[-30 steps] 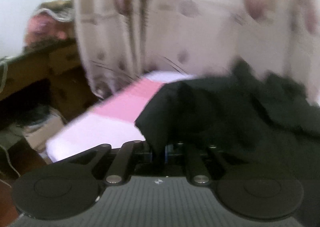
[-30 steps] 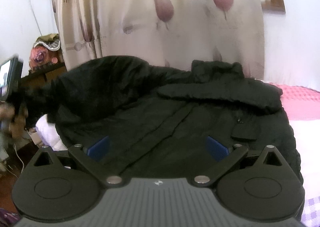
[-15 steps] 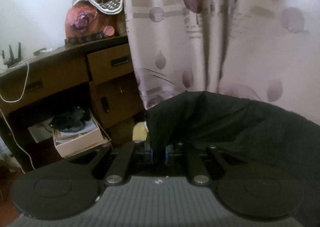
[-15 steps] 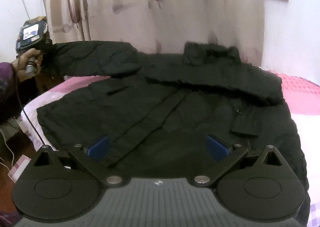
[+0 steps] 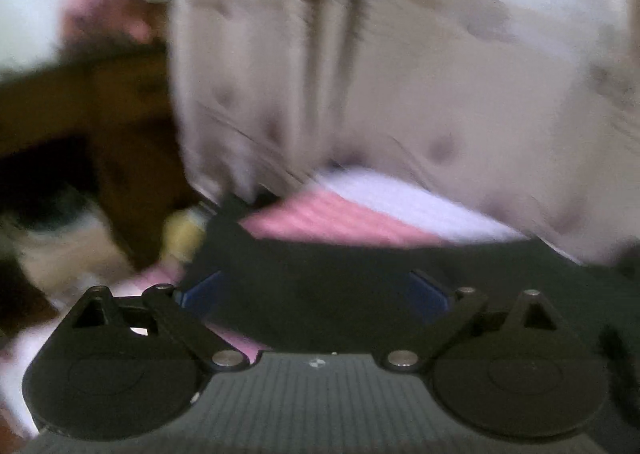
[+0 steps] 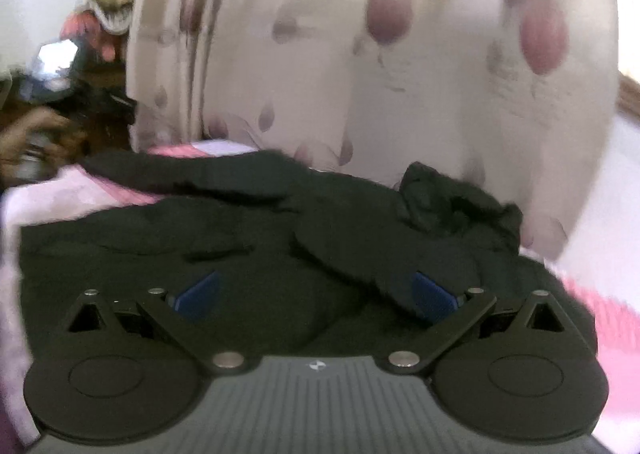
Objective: Fold large clothes
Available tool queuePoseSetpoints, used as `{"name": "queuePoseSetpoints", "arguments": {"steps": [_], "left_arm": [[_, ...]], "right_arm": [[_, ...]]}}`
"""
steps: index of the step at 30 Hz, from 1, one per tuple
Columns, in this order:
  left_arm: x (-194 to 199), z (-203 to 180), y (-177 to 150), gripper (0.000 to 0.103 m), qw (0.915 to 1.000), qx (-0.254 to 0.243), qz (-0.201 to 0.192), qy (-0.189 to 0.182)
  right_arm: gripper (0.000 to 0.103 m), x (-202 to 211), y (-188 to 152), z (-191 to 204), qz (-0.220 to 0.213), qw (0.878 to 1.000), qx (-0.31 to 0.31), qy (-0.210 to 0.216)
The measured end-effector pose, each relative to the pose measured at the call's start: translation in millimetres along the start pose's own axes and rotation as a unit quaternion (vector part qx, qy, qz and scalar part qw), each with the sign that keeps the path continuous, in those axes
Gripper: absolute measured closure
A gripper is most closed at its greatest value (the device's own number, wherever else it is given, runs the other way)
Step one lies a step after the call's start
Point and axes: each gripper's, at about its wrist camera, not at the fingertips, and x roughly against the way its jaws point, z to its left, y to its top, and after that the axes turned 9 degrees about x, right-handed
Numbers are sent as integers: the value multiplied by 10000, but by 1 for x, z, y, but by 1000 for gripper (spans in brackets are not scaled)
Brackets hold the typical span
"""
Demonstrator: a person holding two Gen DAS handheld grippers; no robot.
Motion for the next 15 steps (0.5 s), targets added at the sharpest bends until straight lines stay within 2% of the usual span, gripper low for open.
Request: {"name": "queuePoseSetpoints", "arguments": {"steps": [2, 4, 8, 10, 11, 12, 13, 14, 15], "left_arm": [[0, -7, -22, 7, 9985, -6, 384, -394], [1, -13, -48, 7, 9959, -18, 605, -676], [6, -18, -88, 7, 9934, -250, 746, -840], [7, -19, -97, 7, 9934, -351, 692, -845], [10, -19, -99, 6, 9933, -357, 634, -893], [11, -17, -99, 4, 9932, -341, 600, -933], [11, -16, -100, 3, 9934, -309, 593, -931], [9, -17, -101, 2, 9937, -291, 595, -905], [8, -17, -101, 2, 9937, -298, 617, -890]], "right_arm": [[0, -38, 9, 8, 107, 9988, 458, -140], [0, -69, 13, 16, 268, 9957, 840, -283], [1, -119, 6, 21, 637, 9872, 1345, -578], [6, -140, 2, 19, 849, 9831, 1477, -668], [15, -152, 0, 14, 970, 9815, 1474, -744], [38, -160, 0, 9, 1058, 9813, 1428, -742], [51, -165, 0, 2, 1181, 9810, 1360, -715], [74, -173, -1, -6, 1360, 9793, 1327, -702], [83, -175, -2, -11, 1403, 9775, 1380, -757]]}}
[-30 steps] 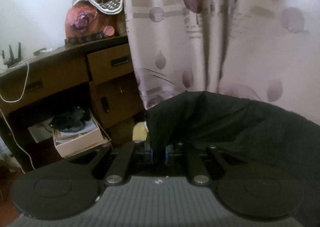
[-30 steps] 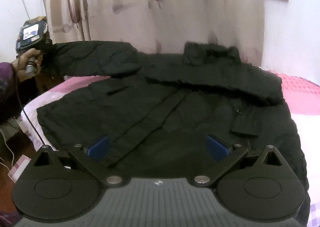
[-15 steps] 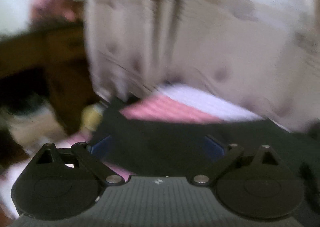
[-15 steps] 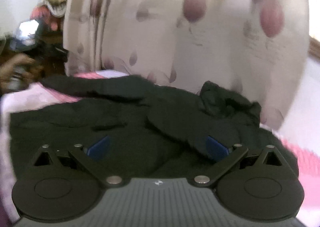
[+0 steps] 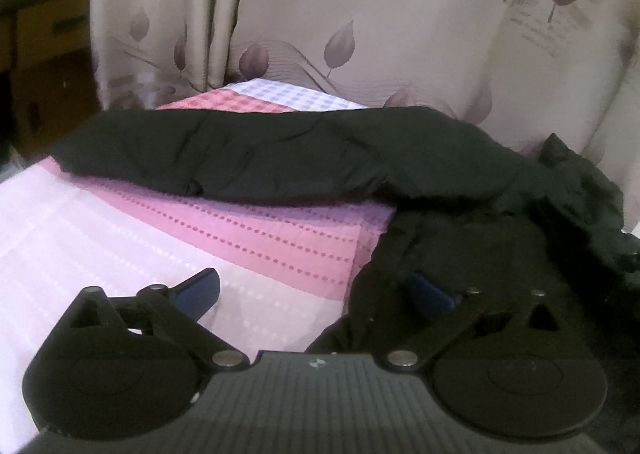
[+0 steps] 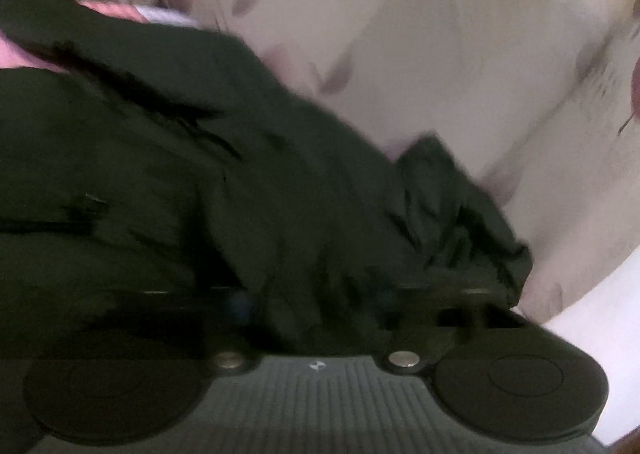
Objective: Fold large clothes
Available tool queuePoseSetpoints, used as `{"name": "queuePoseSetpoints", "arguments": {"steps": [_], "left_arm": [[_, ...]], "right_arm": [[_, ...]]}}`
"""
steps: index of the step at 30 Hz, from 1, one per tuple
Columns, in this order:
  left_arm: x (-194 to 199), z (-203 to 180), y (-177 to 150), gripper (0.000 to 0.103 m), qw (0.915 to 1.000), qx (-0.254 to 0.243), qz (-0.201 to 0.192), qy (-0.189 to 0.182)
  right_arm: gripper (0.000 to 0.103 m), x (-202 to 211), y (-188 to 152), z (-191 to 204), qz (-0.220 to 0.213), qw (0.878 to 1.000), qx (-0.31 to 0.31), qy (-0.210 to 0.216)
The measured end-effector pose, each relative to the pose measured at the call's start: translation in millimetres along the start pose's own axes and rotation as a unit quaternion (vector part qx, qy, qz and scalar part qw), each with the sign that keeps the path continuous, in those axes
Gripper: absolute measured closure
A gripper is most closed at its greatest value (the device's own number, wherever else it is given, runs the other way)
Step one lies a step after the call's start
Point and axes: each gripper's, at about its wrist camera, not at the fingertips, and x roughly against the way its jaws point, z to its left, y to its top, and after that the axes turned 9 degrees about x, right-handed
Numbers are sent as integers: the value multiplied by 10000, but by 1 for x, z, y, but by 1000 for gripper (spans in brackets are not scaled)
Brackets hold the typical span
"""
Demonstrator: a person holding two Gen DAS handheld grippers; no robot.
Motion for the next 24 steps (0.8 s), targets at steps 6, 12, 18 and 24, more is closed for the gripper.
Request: {"name": "queuePoseSetpoints", "arguments": {"steps": [6, 12, 18, 24], "left_arm": [[-3, 1, 3, 0, 10000, 7, -13, 92], [-4, 2, 3, 0, 9999, 47, 37, 104], [-6, 1, 3, 0, 9998, 34, 80, 158], [-6, -5, 2, 0, 9994, -139, 99, 303]], "right_arm": [[93, 55, -39, -97, -462, 9913, -997, -723], [93, 140, -153, -235, -178, 9534, -2020, -2234], [93, 177, -297, -324, 819, 9022, -3022, -2968], [93, 159, -416, -335, 1728, 8549, -3856, -3011]]}}
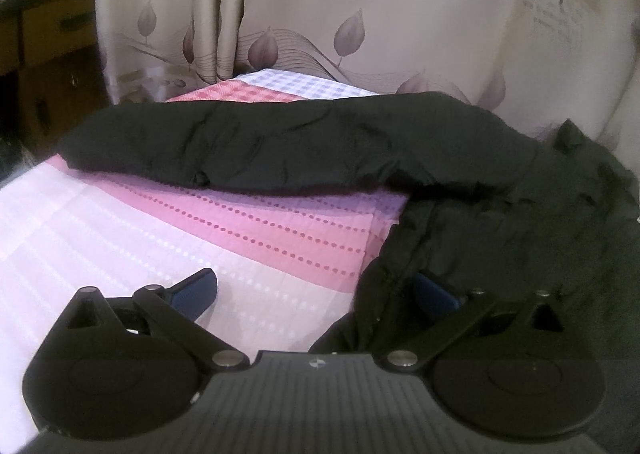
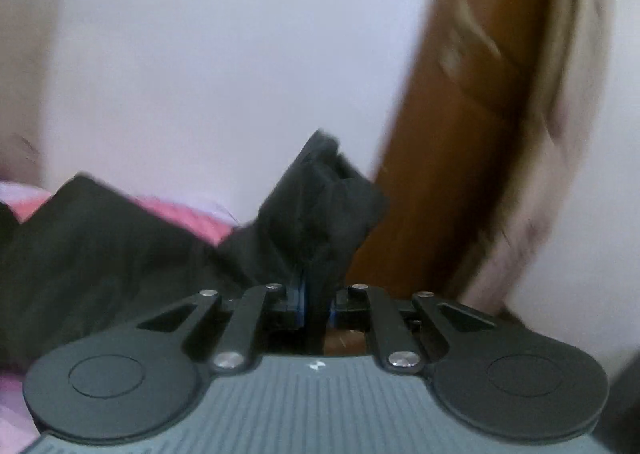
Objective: Fold large clothes
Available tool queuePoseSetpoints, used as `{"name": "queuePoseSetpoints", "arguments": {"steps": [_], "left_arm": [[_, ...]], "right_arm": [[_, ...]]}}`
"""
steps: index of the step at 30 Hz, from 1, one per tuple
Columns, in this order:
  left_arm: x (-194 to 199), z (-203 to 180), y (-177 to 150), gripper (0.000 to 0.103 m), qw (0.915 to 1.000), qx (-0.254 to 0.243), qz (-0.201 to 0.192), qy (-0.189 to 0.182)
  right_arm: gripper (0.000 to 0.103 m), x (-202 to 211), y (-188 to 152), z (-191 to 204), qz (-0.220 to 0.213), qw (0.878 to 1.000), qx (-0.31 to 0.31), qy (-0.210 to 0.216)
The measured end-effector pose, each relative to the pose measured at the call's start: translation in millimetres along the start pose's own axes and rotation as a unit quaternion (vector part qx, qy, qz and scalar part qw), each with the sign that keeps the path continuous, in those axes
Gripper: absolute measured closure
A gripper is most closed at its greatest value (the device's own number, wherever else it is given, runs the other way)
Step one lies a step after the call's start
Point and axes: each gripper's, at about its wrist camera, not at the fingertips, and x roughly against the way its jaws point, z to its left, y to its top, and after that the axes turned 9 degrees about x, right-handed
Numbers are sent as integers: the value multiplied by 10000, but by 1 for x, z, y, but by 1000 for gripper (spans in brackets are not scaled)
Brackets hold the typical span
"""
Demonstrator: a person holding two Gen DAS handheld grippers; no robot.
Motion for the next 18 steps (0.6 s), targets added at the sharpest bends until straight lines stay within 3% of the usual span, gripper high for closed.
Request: {"name": "queuePoseSetpoints", "arguments": {"steps": [4, 6, 8, 10, 12, 13, 16, 18], "left_arm": [[2, -5, 3, 0, 9998, -171, 34, 120], [6, -7, 5, 0, 9995, -279, 68, 162], [12, -6, 7, 0, 9990, -401, 119, 145], [21, -4, 8, 0, 9984, -544, 72, 159], [31, 2, 9, 0, 9975, -701, -12, 125], [36, 6, 9, 0, 9969, -780, -11, 71], [50, 16, 8, 1, 9943, -1065, -42, -9], [57, 23, 6, 1, 9933, -1150, -40, 33]], "right_arm": [[89, -30, -33, -22, 266, 9982, -532, 102], [69, -25, -47, -30, 321, 9951, -926, 121], [63, -8, -54, -40, 159, 9913, -1272, 309], [54, 27, -56, -39, -268, 9872, -1451, 611], [26, 73, -66, -38, -663, 9756, -1584, 1366], [21, 96, -72, -34, -762, 9657, -1578, 1914], [17, 152, -93, -10, -718, 9308, -1240, 3364], [16, 179, -106, 10, -559, 9101, -943, 3997]]}}
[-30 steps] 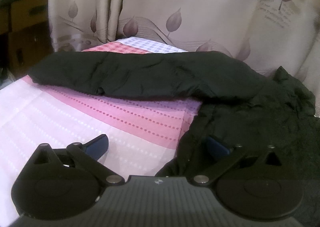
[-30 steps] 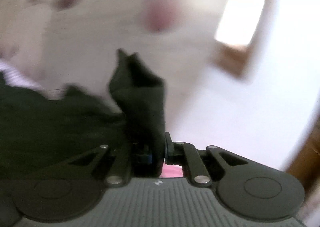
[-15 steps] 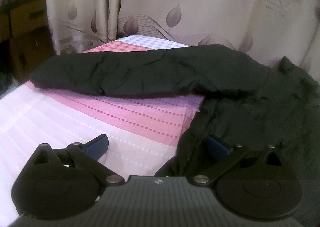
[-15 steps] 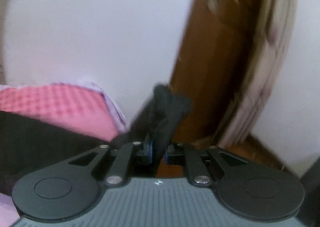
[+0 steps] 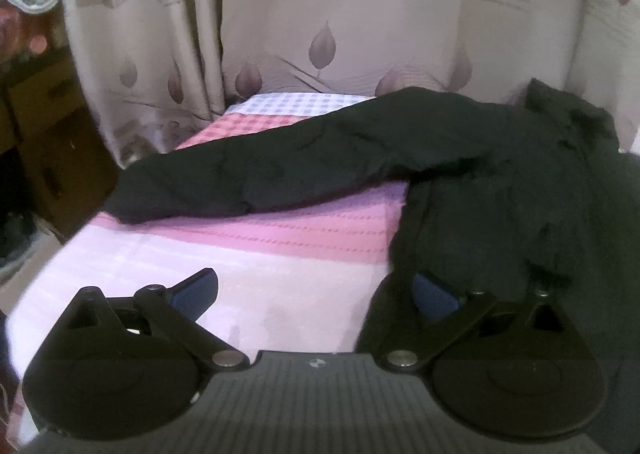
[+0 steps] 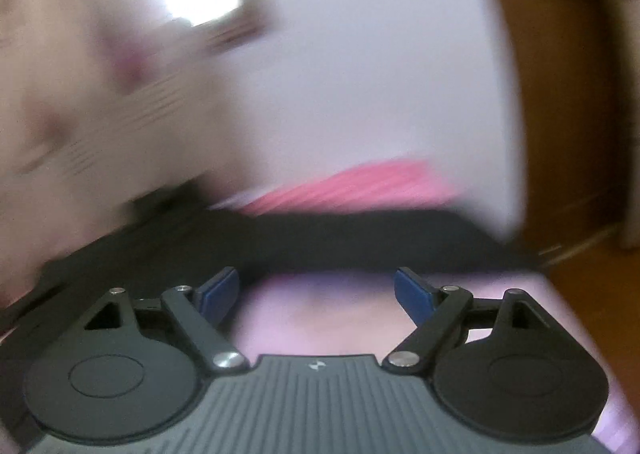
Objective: Fold large clothes
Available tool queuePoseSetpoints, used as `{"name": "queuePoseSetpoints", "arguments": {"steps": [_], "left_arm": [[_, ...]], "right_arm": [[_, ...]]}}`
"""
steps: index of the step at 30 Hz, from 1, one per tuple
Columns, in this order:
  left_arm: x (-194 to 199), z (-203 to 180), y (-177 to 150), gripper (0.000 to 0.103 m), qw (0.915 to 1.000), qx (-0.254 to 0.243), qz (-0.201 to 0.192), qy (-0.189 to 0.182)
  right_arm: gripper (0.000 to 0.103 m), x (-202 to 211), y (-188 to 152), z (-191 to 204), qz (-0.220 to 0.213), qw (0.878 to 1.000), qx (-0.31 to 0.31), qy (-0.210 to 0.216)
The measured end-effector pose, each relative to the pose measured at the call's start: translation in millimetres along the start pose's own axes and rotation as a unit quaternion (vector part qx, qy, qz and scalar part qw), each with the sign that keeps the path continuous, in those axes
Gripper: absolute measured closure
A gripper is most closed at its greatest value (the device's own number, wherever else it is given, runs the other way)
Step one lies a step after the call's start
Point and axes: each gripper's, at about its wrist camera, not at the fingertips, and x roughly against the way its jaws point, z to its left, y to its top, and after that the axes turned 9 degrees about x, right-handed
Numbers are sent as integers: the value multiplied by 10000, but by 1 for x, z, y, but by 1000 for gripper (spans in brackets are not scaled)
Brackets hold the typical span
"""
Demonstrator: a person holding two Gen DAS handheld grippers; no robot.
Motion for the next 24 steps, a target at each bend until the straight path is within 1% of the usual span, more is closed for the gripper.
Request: {"name": "queuePoseSetpoints", "arguments": {"steps": [1, 3, 6, 8, 9, 10, 11, 12, 13, 14, 15, 16, 18, 19, 22, 24], "left_arm": [[2, 3, -3, 3, 10000, -5, 95, 2], [4, 11, -11, 6, 9995, 63, 229, -184], [7, 19, -20, 11, 9982, 245, 362, -418], [9, 21, -25, 17, 9962, 369, 495, -622], [8, 21, -28, 21, 9945, 423, 602, -745], [7, 21, -32, 37, 9924, 476, 730, -869], [7, 19, -35, 51, 9913, 500, 762, -952], [10, 18, -37, 59, 9909, 492, 726, -1016], [13, 16, -38, 75, 9896, 481, 779, -1109], [15, 14, -39, 82, 9891, 476, 813, -1135], [21, 10, -40, 84, 9900, 411, 800, -1083], [27, 6, -42, 88, 9911, 301, 777, -1035], [43, 1, -48, 92, 9920, 137, 784, -979], [52, 0, -52, 93, 9915, 88, 823, -1006], [81, 3, -70, 94, 9897, -134, 925, -1083], [98, 7, -82, 93, 9887, -202, 943, -1145]], "right_arm": [[16, 1, -11, 17, 182, 9995, 84, 261], [16, 0, -33, 48, 455, 9972, 264, 523], [16, -14, -57, 78, 876, 9927, 608, 559], [16, -26, -65, 89, 1059, 9906, 569, 650], [16, -26, -68, 91, 1112, 9901, 497, 691], [17, -28, -73, 94, 1135, 9896, 396, 791], [22, -24, -76, 92, 1090, 9897, 375, 848], [45, -24, -77, 95, 1037, 9903, 414, 828], [56, -24, -80, 94, 1064, 9904, 456, 753], [68, -24, -78, 94, 1062, 9906, 389, 775], [76, -25, -78, 90, 1058, 9903, 301, 849], [78, -10, -81, 87, 1026, 9907, 279, 848], [84, -2, -80, 82, 1005, 9906, 255, 894], [85, 4, -78, 76, 998, 9905, 138, 936], [86, 18, -74, 63, 1027, 9899, -71, 974], [86, 21, -78, 55, 1161, 9879, -209, 1007]]}}
